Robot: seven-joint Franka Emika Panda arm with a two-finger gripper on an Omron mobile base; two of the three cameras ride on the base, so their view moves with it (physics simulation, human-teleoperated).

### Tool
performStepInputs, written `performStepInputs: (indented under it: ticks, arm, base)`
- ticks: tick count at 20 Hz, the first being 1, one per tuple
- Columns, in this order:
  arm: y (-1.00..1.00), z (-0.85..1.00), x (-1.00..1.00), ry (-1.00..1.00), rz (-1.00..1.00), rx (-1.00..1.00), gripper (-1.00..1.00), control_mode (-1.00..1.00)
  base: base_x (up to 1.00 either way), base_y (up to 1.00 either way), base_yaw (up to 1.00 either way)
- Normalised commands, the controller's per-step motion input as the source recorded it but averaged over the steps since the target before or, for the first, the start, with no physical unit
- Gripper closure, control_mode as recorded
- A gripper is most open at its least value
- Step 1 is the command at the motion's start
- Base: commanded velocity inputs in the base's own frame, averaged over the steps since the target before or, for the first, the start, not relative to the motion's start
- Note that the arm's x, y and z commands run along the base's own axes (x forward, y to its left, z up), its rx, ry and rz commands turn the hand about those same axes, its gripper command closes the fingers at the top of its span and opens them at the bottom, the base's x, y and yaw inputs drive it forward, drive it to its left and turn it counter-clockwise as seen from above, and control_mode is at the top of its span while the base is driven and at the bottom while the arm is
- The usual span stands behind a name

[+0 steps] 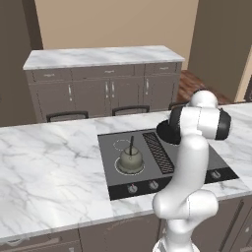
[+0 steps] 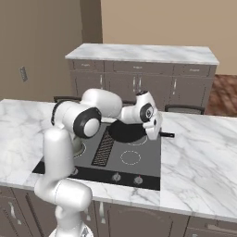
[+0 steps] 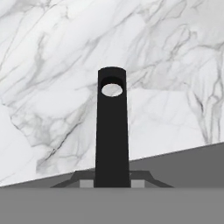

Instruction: Pick the pan from the cabinet and place it on the stove. Then turn on the stove burner for the pan.

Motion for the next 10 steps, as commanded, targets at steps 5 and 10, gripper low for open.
performStepInputs:
  ticks: [5,10]
  arm:
    - [-0.25,-0.23,0.14,0.04,-0.04,0.00,1.00,-1.00]
    - [-0.29,-0.17,0.18,0.06,-0.05,0.00,1.00,-1.00]
  base:
    - [0.00,0.00,0.00]
    - [0.00,0.00,0.00]
